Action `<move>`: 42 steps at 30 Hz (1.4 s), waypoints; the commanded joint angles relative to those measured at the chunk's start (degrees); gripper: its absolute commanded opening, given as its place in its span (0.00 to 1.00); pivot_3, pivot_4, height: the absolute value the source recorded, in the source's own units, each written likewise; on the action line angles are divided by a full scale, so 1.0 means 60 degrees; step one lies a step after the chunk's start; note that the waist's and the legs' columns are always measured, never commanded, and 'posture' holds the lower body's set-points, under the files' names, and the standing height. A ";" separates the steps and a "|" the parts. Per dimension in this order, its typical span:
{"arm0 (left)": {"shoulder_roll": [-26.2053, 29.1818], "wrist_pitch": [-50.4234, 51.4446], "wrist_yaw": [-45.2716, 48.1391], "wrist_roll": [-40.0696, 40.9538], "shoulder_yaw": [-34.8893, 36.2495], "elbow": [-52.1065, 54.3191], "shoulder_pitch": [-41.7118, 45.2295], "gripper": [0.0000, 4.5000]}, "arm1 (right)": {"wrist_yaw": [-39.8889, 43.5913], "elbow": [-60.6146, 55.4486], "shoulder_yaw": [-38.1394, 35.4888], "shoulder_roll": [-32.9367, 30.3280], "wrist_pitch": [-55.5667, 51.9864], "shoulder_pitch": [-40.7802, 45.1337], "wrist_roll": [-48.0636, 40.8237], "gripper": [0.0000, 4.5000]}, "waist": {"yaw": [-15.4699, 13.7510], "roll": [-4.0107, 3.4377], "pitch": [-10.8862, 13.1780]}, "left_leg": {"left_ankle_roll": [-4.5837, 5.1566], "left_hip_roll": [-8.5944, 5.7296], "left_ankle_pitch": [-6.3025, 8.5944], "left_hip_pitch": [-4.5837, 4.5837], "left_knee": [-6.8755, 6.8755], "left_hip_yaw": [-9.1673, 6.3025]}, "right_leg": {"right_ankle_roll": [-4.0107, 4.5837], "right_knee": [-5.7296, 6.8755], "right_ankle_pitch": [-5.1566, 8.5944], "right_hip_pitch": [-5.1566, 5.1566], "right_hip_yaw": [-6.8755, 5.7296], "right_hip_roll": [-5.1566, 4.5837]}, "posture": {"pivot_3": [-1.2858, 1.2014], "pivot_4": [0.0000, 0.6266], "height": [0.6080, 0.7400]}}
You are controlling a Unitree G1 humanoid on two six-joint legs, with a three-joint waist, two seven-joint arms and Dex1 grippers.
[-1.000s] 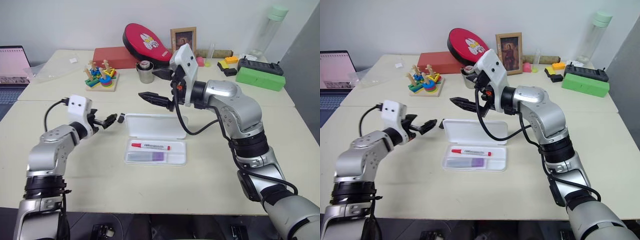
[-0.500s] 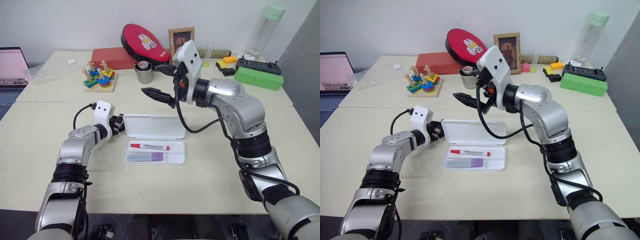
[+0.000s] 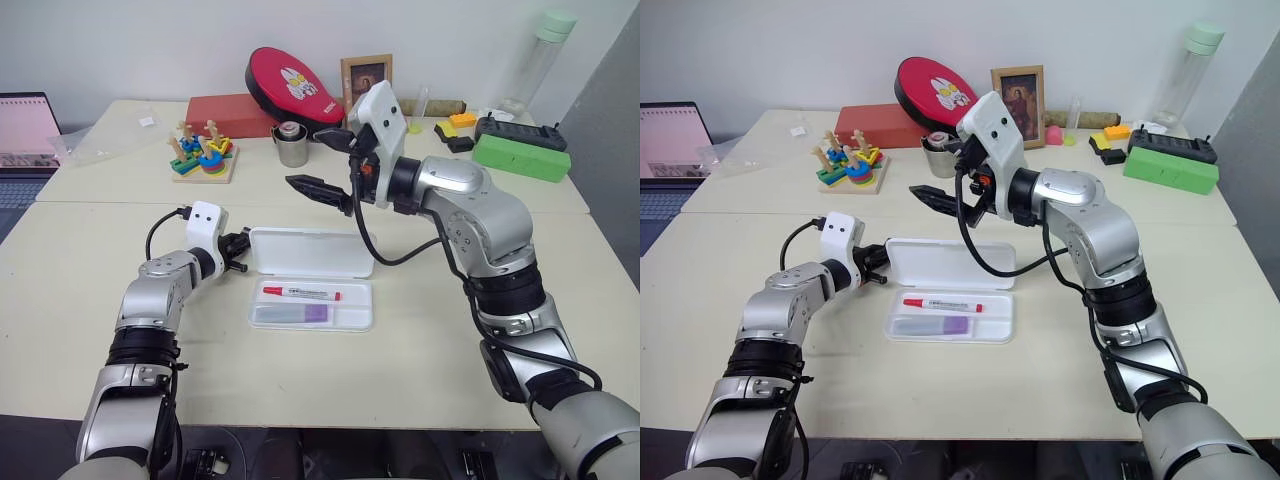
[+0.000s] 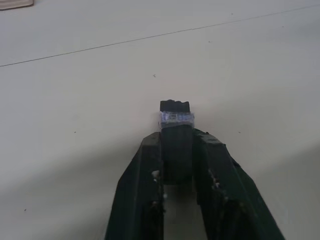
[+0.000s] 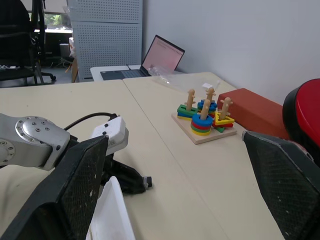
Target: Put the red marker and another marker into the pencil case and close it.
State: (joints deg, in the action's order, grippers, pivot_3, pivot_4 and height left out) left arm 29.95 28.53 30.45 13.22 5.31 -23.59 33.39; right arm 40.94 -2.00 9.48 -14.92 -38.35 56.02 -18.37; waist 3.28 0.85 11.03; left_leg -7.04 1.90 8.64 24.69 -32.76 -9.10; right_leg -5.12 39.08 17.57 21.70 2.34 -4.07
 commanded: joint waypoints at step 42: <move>0.0792 -0.0750 0.6501 -0.0510 -0.5155 0.4846 0.0470 0.10 | 0.0666 -0.5856 -0.2630 -0.5127 -0.1420 -0.6807 -0.3166 1.00 | -0.0096 -0.0008 0.0010 | 0.0006 -0.0001 0.0000 0.0009 -0.0025 0.0012 | -0.0051 -0.0030 0.0029 -0.0022 0.0010 -0.0001 | 0.52 0.24 1.00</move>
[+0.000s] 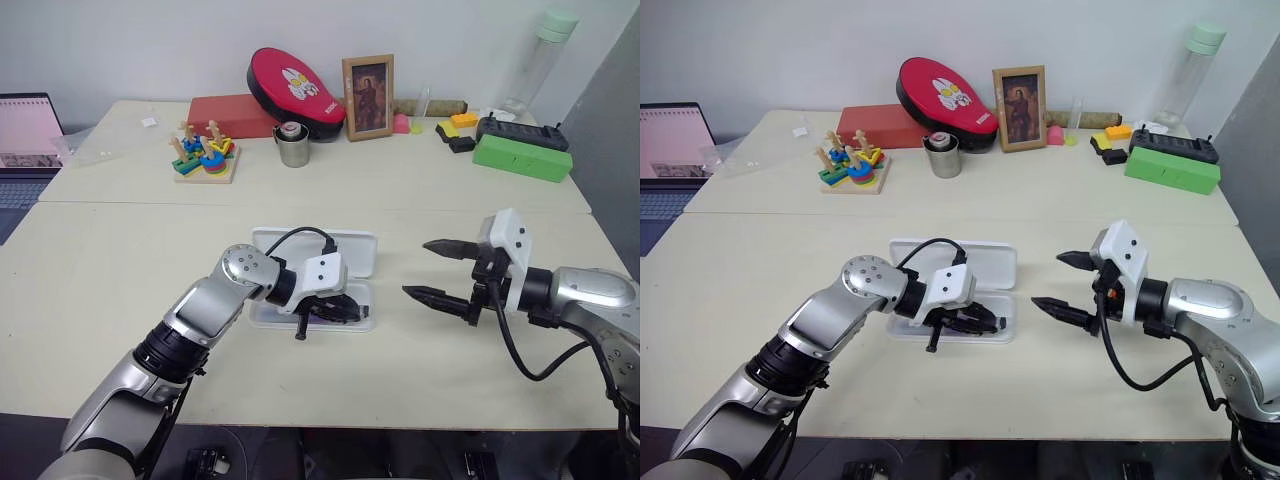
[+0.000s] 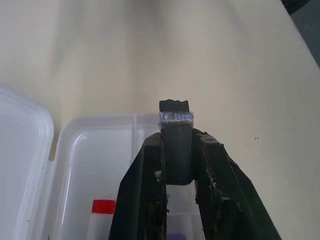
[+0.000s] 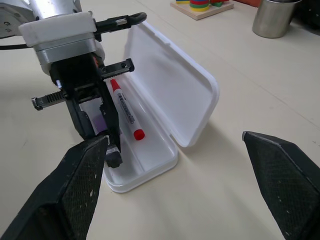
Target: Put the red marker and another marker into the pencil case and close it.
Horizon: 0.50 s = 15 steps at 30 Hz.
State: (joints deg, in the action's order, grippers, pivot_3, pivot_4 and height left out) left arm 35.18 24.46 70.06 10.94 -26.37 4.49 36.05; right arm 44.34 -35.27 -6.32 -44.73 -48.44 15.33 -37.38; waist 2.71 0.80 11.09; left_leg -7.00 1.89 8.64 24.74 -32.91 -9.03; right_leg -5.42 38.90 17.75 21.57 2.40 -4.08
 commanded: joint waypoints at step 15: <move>-0.0102 0.0200 -0.0191 -0.0307 0.0222 0.0322 -0.0115 0.10 | 0.1061 -0.0465 0.0692 -0.0826 0.1088 -0.0460 0.0272 1.00 | 0.0008 0.0000 0.0000 | 0.0000 0.0000 0.0000 -0.0002 -0.0006 -0.0002 | -0.0003 0.0004 0.0002 -0.0003 -0.0001 0.0000 | 0.52 0.24 1.00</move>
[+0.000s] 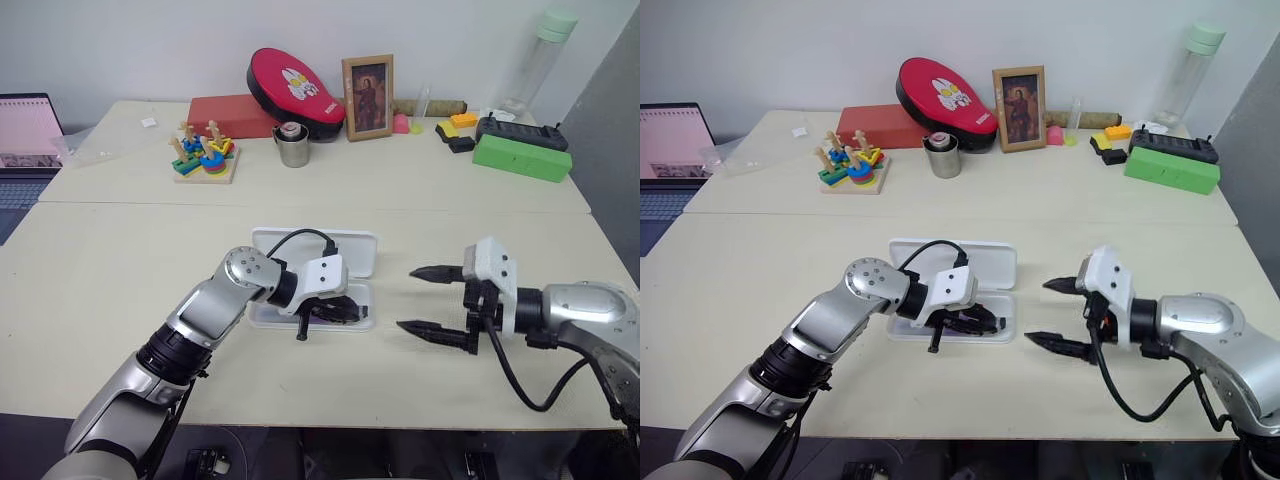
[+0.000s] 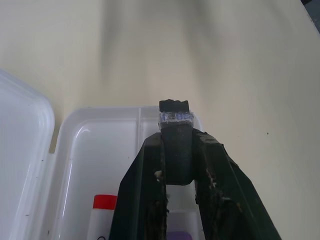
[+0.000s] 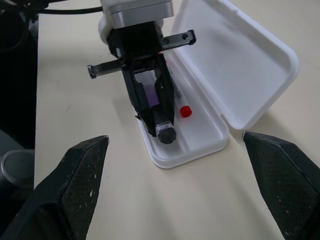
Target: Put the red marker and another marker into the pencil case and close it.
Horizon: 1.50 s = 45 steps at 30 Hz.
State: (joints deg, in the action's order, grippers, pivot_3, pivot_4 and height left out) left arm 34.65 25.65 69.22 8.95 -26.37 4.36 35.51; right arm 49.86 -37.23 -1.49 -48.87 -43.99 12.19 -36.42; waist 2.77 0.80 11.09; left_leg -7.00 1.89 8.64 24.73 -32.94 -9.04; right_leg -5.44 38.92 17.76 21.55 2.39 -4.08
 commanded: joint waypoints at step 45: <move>0.0008 0.3887 -0.4546 0.5603 1.0299 0.5786 -0.5244 1.00 | -0.1914 1.0147 0.3136 0.5476 0.1701 0.8123 0.3923 0.51 | 0.0251 0.0003 -0.0003 | -0.0002 0.0002 0.0000 -0.0042 0.0017 -0.0002 | 0.0044 0.0012 -0.0023 -0.0022 0.0003 0.0000 | 0.52 0.24 1.00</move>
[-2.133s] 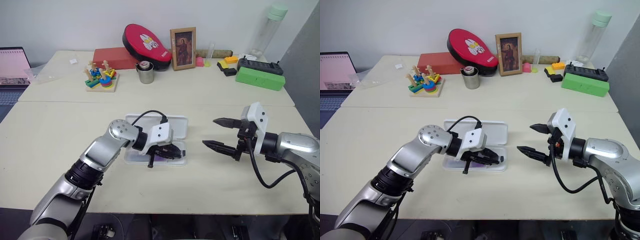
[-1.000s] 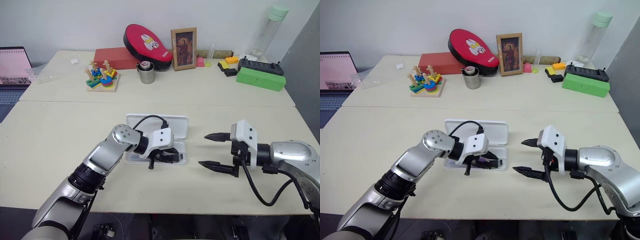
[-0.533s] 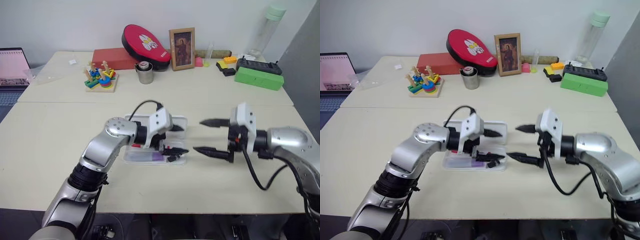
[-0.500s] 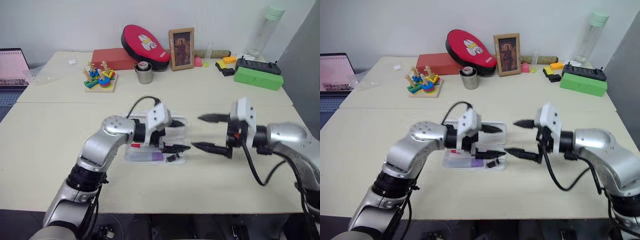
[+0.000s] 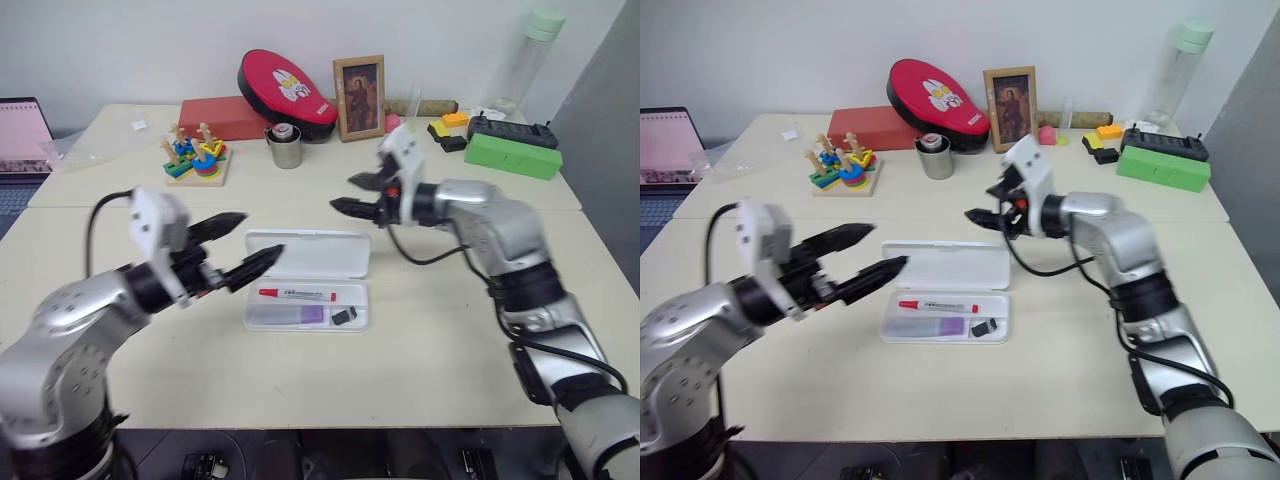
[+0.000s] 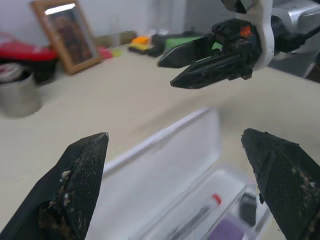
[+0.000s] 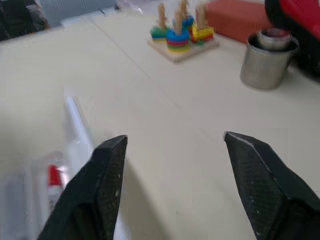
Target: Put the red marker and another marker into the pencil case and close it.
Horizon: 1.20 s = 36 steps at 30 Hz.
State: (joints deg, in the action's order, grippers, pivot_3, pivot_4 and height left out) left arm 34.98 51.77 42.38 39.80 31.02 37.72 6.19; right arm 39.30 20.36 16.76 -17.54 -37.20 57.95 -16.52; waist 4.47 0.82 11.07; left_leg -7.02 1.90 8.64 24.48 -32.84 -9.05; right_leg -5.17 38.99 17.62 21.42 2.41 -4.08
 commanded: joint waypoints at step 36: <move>0.1962 -0.0803 -0.0083 0.2792 0.0355 0.0030 -0.1787 1.00 | 0.3217 -0.3844 0.3113 -0.1211 0.0724 -0.2557 0.2651 0.01 | -0.0171 0.0015 -0.0018 | -0.0002 0.0003 0.0003 -0.0049 0.0006 0.0006 | 0.0001 0.0000 0.0008 -0.0024 0.0009 0.0000 | 0.52 0.24 1.00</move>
State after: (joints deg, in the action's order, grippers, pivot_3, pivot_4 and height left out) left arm 45.65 48.21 41.98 56.67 33.55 37.68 -4.87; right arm 58.79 -3.96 35.84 -25.19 -31.38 43.71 -0.75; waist 3.44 0.91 10.96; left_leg -7.03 1.92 8.66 24.11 -32.80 -9.01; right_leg -5.16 39.00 17.67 21.22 2.47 -4.08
